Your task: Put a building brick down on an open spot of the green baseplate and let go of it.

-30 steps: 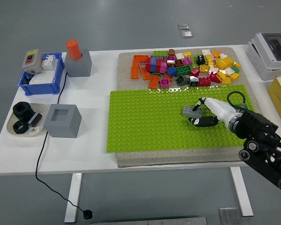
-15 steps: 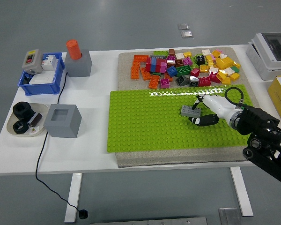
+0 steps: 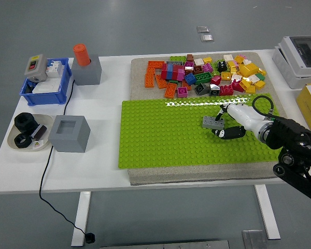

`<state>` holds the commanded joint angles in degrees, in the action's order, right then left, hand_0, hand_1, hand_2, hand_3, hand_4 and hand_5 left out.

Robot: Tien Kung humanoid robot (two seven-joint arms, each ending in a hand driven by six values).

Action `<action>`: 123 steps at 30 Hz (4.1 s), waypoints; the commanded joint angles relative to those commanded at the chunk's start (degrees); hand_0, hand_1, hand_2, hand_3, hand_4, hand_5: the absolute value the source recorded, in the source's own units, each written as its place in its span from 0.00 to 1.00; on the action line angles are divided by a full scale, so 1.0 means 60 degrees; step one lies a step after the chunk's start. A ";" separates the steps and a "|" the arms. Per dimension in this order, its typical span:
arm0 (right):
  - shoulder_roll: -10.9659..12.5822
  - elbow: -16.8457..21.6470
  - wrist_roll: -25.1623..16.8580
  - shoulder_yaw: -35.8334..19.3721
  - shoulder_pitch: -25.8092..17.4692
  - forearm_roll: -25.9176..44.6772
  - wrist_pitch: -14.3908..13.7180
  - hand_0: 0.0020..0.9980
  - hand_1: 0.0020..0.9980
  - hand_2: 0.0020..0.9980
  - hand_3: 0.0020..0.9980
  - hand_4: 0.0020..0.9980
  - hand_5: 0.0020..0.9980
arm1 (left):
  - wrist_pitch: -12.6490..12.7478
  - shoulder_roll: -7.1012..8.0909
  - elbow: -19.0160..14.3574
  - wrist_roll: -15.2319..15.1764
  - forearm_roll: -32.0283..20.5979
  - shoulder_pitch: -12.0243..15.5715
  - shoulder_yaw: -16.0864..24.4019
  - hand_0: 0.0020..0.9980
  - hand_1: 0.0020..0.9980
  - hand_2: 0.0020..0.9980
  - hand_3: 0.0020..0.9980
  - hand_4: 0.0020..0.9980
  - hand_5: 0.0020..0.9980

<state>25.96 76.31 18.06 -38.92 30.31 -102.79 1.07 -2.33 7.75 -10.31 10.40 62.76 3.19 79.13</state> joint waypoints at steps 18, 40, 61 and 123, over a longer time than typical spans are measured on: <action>-0.0045 -0.0367 -0.0019 -0.0154 -0.0074 -0.0178 -0.0033 1.00 0.93 0.93 0.65 0.72 0.48 | 0.0020 -0.0013 0.0000 -0.0059 -0.0003 -0.0017 0.0025 0.60 0.64 0.64 0.82 0.94 0.61; -0.0063 -0.0025 -0.0117 -0.0268 -0.0065 -0.0192 -0.0190 1.00 0.92 0.93 0.65 0.72 0.48 | 0.0037 -0.0031 0.0000 -0.0095 -0.0023 -0.0004 0.0043 0.60 0.64 0.64 0.82 0.94 0.61; -0.0435 -0.0426 -0.0184 0.0031 -0.0002 0.0068 -0.0226 1.00 0.92 0.93 0.66 0.72 0.47 | 0.0034 -0.0039 0.0000 -0.0096 -0.0034 -0.0004 0.0047 0.60 0.64 0.64 0.82 0.94 0.61; -0.0274 -0.0137 -0.0282 0.0222 -0.0185 0.0134 -0.0326 1.00 0.91 0.92 0.65 0.71 0.47 | 0.0041 -0.0038 0.0000 -0.0200 0.0043 -0.0016 0.0130 0.60 0.64 0.63 0.81 0.94 0.61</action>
<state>24.31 75.49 16.37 -37.59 29.20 -101.99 -0.89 -2.08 7.53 -10.31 9.20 63.02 3.09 79.92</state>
